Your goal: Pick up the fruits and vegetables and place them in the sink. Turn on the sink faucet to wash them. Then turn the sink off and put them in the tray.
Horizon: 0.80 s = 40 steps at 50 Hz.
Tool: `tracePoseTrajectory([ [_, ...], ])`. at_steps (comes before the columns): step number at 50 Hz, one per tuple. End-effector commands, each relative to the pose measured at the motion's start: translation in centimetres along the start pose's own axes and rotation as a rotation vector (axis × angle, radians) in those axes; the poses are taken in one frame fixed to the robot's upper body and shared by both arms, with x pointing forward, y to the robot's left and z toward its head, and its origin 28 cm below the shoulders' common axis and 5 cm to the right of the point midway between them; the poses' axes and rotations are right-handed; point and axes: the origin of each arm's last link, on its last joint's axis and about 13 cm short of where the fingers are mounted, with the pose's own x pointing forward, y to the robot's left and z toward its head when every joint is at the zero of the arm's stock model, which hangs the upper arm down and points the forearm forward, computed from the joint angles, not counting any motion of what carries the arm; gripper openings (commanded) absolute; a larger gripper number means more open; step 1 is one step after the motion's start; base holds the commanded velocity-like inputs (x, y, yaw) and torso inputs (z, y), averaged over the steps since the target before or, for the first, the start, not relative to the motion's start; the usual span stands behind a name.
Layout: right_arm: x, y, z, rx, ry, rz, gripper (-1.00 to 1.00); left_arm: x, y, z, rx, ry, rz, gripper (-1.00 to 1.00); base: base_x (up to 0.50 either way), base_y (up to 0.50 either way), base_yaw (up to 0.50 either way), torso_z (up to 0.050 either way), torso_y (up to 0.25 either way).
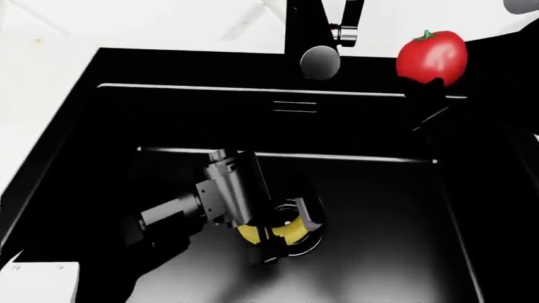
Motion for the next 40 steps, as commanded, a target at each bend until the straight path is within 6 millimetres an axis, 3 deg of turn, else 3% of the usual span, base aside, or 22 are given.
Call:
tracePoseTrajectory([
  [1,-0.2,-0.2,0.2,-0.01,-0.021,-0.02,-1.0,2.2,-1.1,-0.4,0.019,0.0,-0.008,1.0,0.0,0.0,0.0,0.0,0.0],
  [15,0.0,-0.2,0.0,-0.005,-0.023,-0.02,-1.0,2.4,-1.3,-0.2,0.018,-0.027,-0.027,1.0,0.0,0.0,0.0,0.0,-0.028],
  [16,-0.1,-0.2,0.0,-0.005,-0.023,-0.02,-1.0,2.3,-1.3,-0.2,0.016,-0.034,-0.026,-1.0,0.01,0.0,0.0,0.0,0.0],
  [25,-0.3,-0.3,0.1,-0.009,-0.021,-0.026,-1.0,1.6,-1.2,0.3,0.026,-0.052,0.021,-1.0,0.0,0.0,0.0,0.0,0.006],
  [32,-0.4,-0.3,0.2,-0.013,-0.019,-0.025,-1.0,0.4,-1.1,0.7,0.031,-0.071,0.047,-1.0,0.0,0.0,0.0,-0.003,0.25],
  [40,-0.3,-0.3,0.6,-0.025,-0.009,-0.017,-1.0,-2.3,-0.9,-0.2,0.0,-0.109,0.106,-1.0,0.0,0.0,0.0,-0.004,0.25],
])
